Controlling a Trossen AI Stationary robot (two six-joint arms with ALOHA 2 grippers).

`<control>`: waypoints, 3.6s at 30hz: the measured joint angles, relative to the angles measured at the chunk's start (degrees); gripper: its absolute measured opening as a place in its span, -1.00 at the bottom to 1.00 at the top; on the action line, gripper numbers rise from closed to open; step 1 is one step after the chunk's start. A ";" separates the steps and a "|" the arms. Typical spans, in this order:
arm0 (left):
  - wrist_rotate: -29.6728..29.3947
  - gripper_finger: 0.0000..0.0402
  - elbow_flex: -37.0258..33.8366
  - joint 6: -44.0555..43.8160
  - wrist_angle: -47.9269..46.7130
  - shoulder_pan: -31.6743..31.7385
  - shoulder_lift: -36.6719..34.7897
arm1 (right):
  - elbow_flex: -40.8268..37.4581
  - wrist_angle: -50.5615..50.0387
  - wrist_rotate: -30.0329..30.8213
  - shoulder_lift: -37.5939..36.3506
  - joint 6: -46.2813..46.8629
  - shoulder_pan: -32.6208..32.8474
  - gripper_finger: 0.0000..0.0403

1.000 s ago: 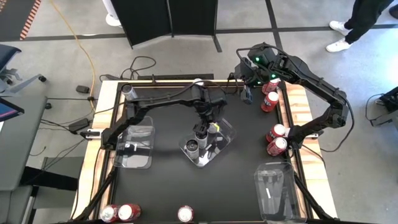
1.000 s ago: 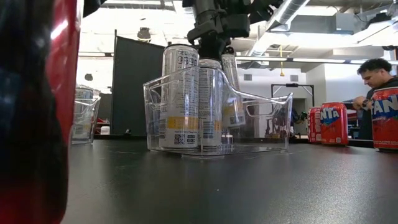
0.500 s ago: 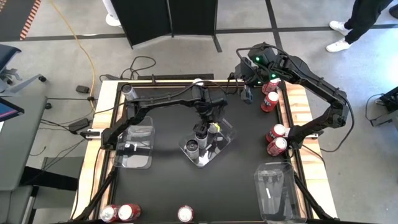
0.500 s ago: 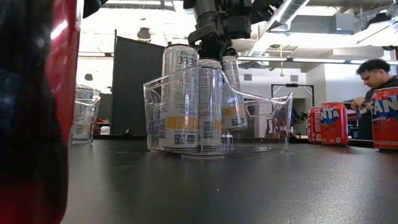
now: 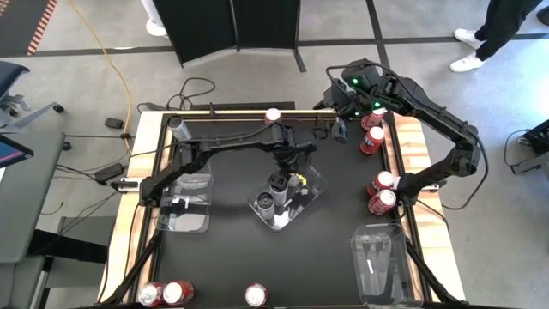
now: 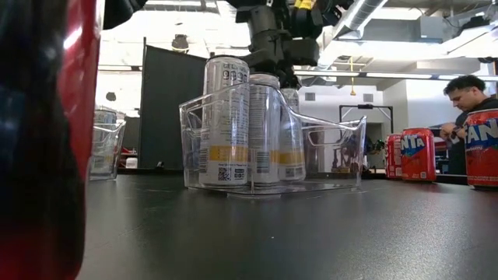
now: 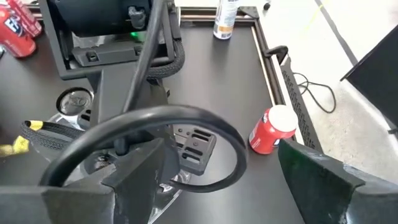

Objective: Sort soda cans
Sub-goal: Put the white soda can into the middle transparent bin

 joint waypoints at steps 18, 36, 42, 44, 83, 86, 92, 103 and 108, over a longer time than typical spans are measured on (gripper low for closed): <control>-0.43 0.24 0.05 0.20 0.83 -0.78 0.38 | -0.02 -0.63 0.63 0.00 -0.08 0.10 0.64; -0.39 0.41 0.04 -2.89 1.24 -0.79 0.43 | -0.06 -0.79 0.71 0.00 -0.12 0.07 0.64; -0.35 0.43 1.03 -3.10 1.26 -0.90 0.55 | -0.07 -0.79 0.78 0.00 -0.30 0.07 0.64; -0.39 0.43 1.03 -3.11 1.35 -0.92 0.15 | -0.07 -0.80 0.78 0.00 -0.30 0.07 0.64; -1.57 0.75 1.22 -9.58 0.12 -0.55 -1.20 | -0.07 -0.83 0.85 0.00 0.38 0.05 0.64; -1.99 0.75 1.22 -9.47 0.27 -0.55 -1.70 | -0.07 -0.73 0.82 0.00 0.40 0.07 0.64; -3.82 0.75 1.22 -9.25 1.12 -0.44 -3.63 | -0.07 -0.75 0.66 -0.03 0.39 0.08 0.64; -4.22 0.75 1.25 -10.18 0.64 -0.52 -7.90 | -0.11 -0.63 0.86 0.00 0.49 0.05 0.64; -9.26 0.75 1.25 -10.69 -4.82 -0.52 -8.50 | -0.11 -0.92 0.86 0.04 0.46 0.07 0.64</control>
